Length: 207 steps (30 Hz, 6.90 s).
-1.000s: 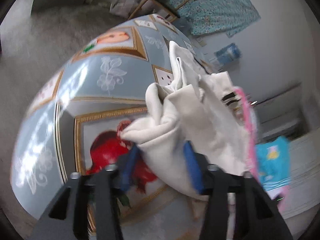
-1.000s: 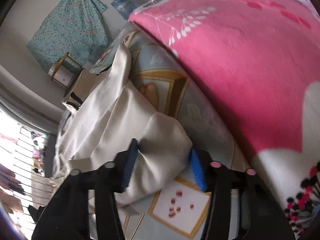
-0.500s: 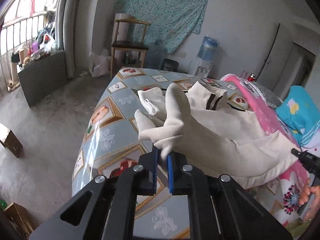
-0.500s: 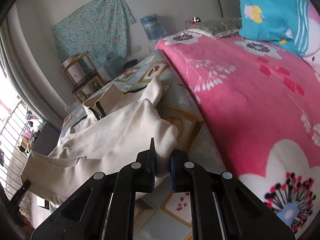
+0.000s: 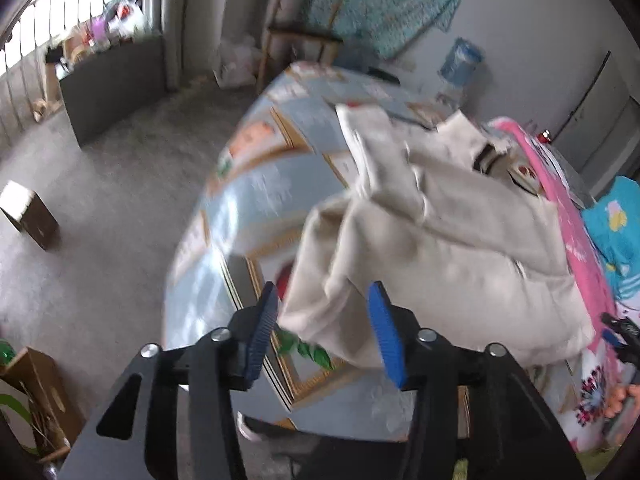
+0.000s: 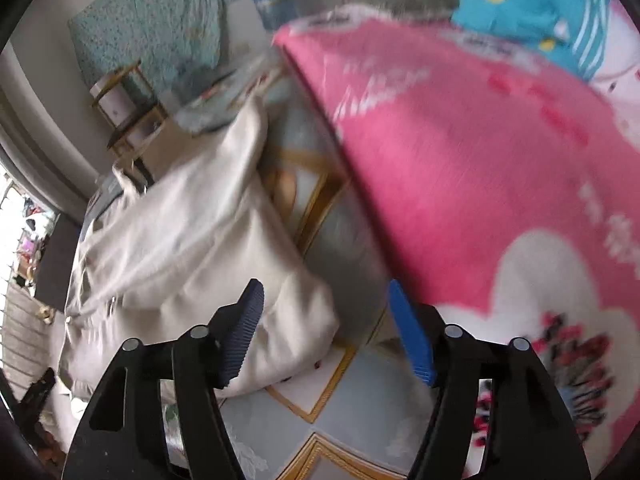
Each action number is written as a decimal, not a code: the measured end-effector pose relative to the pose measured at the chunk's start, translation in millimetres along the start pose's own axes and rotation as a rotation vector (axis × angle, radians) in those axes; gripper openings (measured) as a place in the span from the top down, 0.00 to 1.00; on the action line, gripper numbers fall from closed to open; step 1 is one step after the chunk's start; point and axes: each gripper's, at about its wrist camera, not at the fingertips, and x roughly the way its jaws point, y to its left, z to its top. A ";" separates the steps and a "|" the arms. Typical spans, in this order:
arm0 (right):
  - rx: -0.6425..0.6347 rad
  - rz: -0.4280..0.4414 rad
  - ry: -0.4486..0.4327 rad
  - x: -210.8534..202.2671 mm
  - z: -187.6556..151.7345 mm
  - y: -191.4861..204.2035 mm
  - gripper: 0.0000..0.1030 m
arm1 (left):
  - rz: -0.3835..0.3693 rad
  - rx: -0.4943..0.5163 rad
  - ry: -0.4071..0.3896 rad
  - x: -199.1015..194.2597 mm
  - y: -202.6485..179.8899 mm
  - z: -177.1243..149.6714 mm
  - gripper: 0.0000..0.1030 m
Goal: Fold large clothes
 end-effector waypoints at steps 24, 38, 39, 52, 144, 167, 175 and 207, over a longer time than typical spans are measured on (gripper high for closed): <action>-0.461 0.176 0.253 80.3 -59.3 189.7 0.57 | -0.114 0.433 0.125 71.9 -134.8 -29.0 0.82; -0.456 0.152 0.066 27.2 -42.7 190.6 0.96 | -0.190 0.390 -0.022 28.0 -120.2 -2.0 0.99; -0.458 0.159 0.032 20.0 -38.8 192.8 0.96 | -0.194 0.386 -0.055 21.2 -120.5 3.6 0.99; -0.470 0.174 0.061 96.1 -34.8 200.8 0.92 | -0.073 0.433 0.000 89.9 -121.2 -7.2 0.98; 0.053 0.110 -0.004 27.3 27.8 -4.7 0.62 | -0.122 0.658 -0.045 115.5 -204.7 -10.0 0.96; -0.473 0.113 -0.039 28.4 -22.4 72.3 0.91 | -0.138 0.674 0.014 118.1 -206.4 -2.5 0.95; -0.394 0.042 -0.010 33.2 -8.7 44.2 0.90 | -0.151 0.673 0.013 117.9 -205.7 -1.7 0.95; -0.224 0.064 -0.006 111.4 58.1 66.1 0.81 | -0.175 0.662 0.007 117.4 -201.5 -2.4 0.93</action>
